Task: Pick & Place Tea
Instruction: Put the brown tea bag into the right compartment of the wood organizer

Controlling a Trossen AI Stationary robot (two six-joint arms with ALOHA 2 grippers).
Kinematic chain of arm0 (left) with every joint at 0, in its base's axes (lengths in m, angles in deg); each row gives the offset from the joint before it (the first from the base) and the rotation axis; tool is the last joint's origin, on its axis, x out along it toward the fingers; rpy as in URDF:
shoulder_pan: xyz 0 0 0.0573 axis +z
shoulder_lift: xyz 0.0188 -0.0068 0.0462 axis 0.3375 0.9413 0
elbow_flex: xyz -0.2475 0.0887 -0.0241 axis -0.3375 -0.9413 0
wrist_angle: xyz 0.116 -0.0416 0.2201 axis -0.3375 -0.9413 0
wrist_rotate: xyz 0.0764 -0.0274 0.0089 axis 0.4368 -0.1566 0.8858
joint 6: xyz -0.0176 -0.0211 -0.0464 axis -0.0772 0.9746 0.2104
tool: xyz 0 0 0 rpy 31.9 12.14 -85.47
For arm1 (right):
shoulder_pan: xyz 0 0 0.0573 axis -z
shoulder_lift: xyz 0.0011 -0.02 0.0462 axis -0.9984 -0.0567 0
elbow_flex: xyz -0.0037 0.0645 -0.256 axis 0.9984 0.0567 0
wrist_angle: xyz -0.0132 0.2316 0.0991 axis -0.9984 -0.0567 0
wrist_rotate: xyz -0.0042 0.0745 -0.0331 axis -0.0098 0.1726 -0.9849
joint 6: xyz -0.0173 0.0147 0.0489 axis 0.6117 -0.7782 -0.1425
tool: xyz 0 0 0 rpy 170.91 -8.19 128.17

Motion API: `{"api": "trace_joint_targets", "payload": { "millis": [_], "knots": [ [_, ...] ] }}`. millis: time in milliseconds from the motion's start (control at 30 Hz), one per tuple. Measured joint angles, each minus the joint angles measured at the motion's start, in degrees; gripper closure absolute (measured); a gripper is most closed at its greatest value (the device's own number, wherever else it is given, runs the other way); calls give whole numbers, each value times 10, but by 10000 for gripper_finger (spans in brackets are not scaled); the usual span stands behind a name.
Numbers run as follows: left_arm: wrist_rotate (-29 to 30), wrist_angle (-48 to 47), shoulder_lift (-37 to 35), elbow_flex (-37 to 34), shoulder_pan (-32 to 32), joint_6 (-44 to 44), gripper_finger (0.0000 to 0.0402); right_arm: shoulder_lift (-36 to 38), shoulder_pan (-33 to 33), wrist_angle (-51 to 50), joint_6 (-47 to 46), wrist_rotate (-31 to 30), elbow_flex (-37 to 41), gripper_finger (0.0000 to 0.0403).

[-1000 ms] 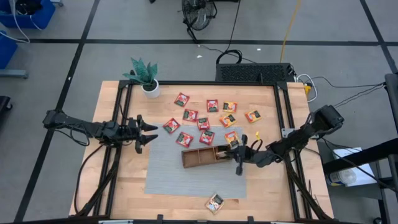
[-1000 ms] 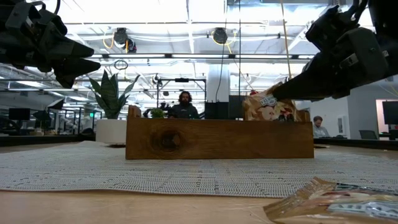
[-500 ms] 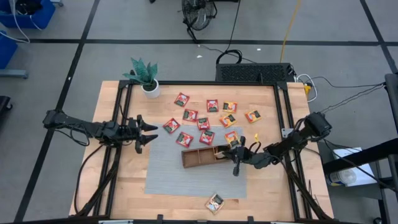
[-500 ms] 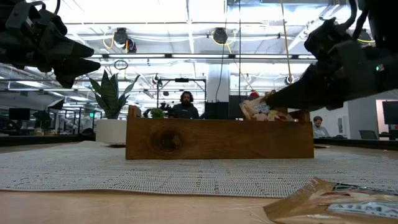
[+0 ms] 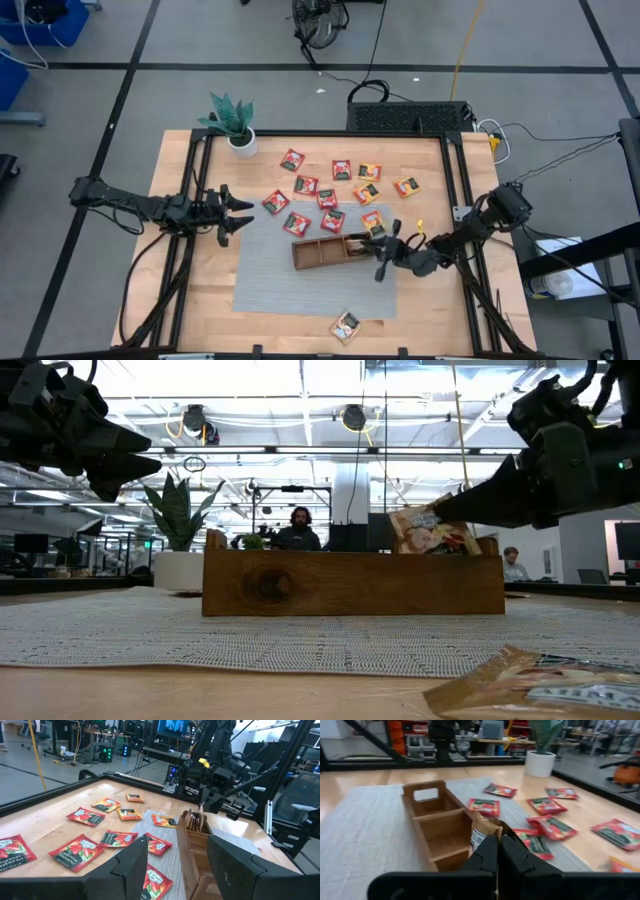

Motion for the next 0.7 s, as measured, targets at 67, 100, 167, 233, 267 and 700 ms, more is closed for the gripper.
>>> {"api": "trace_joint_targets", "payload": {
  "millis": [67, 100, 167, 233, 267, 700],
  "knots": [
    [0, 0, 0, 0, 0, 0, 197, 0, -5, -1, 0, -18, 0, 403],
    [0, 0, 0, 0, 0, 0, 197, 0, -7, 1, -1, -21, 0, 403],
    [0, 0, 0, 0, 0, 0, 197, 0, -8, 2, -1, -23, 0, 403],
    [0, 0, 0, 0, 0, 0, 197, 0, -8, 9, -1, -17, 0, 403],
    [0, 0, 0, 0, 0, 0, 197, 0, -7, 12, -2, -10, 0, 403],
    [0, 0, 0, 0, 0, 0, 197, 0, 15, 19, -13, 19, 0, 403]
  ]
}}
